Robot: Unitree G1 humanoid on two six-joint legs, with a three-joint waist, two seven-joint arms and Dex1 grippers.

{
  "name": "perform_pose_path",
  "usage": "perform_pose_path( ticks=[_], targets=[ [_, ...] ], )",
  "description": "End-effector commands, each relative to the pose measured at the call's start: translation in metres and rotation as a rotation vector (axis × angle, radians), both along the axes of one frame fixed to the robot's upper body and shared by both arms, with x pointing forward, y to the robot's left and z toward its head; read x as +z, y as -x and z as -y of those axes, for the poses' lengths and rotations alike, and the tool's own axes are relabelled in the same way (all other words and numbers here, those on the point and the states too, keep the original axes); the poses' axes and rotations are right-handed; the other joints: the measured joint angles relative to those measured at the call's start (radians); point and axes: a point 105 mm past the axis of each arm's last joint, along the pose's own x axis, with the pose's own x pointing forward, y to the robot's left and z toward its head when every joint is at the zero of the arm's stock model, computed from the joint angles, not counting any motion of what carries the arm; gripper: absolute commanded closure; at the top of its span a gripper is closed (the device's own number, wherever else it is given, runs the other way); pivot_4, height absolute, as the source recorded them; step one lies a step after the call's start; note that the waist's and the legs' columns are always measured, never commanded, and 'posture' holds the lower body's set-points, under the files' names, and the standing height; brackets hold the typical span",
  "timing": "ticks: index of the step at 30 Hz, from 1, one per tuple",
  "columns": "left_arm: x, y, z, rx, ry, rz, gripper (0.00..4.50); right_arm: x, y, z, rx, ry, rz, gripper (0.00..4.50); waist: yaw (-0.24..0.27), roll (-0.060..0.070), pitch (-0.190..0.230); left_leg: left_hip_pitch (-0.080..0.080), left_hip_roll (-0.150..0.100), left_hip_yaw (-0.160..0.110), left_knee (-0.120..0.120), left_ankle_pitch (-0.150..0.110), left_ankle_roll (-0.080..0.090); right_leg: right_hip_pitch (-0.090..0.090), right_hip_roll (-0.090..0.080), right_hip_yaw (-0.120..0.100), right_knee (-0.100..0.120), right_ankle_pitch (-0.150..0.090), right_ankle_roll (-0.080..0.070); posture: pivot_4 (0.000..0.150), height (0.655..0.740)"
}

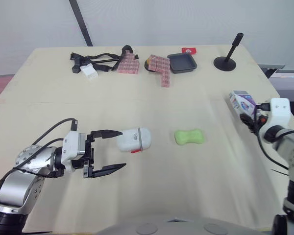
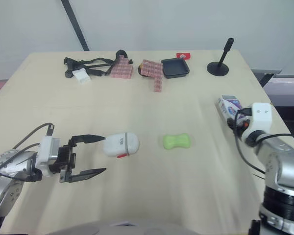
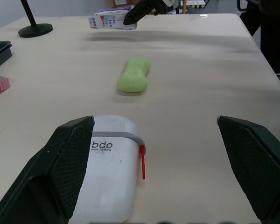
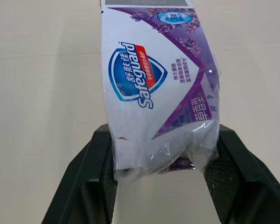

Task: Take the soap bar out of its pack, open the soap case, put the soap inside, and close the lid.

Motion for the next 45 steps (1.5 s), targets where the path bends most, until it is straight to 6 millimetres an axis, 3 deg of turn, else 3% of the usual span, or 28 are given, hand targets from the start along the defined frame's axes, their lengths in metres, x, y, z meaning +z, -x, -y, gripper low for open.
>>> perform_pose_path(
  ticks=[1, 8, 28, 34, 39, 45],
  targets=[
    [0.007, 0.002, 0.004, -0.008, 0.013, 0.029, 0.00, 0.017, 0.000, -0.001, -0.122, 0.013, 0.068, 1.98, -0.002, 0.000, 0.000, 0.000, 0.000, 0.000, -0.001, 0.000, -0.001, 0.000, 0.000, 0.000, 0.000, 0.000, 0.000, 0.150, 0.7374],
    [0.013, 0.000, 0.006, 0.014, 0.067, 0.006, 0.00, 0.009, -0.002, -0.009, -0.131, 0.027, 0.051, 1.98, -0.007, 0.000, 0.000, 0.005, -0.001, 0.000, -0.008, 0.002, -0.003, 0.004, 0.000, -0.001, -0.004, 0.000, 0.000, 0.150, 0.7374],
    [0.012, 0.000, 0.009, 0.027, 0.066, -0.001, 0.00, 0.002, -0.005, -0.008, -0.120, 0.008, 0.033, 1.98, -0.019, 0.000, 0.000, 0.015, -0.001, 0.000, -0.014, 0.003, -0.005, 0.014, 0.000, -0.002, -0.009, 0.000, 0.000, 0.150, 0.7374],
    [0.011, -0.001, 0.008, 0.036, 0.065, -0.002, 0.00, 0.004, -0.007, -0.009, -0.104, 0.006, 0.042, 0.10, -0.019, 0.000, 0.000, 0.015, -0.001, 0.000, -0.014, 0.003, -0.005, 0.014, 0.000, -0.002, -0.009, 0.000, 0.000, 0.150, 0.7374],
    [0.010, -0.001, 0.008, 0.037, 0.066, -0.003, 0.00, 0.008, -0.007, -0.009, -0.079, 0.041, 0.054, 0.04, -0.019, 0.000, 0.000, 0.015, -0.001, 0.000, -0.015, 0.003, -0.005, 0.014, 0.000, -0.002, -0.010, 0.000, 0.000, 0.150, 0.7374],
    [0.009, -0.001, 0.008, 0.038, 0.061, 0.001, 0.00, 0.041, -0.012, -0.007, 0.079, 0.239, 0.178, 0.04, -0.019, 0.001, 0.000, 0.015, -0.001, 0.000, -0.016, 0.003, -0.005, 0.015, 0.000, -0.002, -0.013, 0.000, 0.000, 0.150, 0.7374]
  ],
)
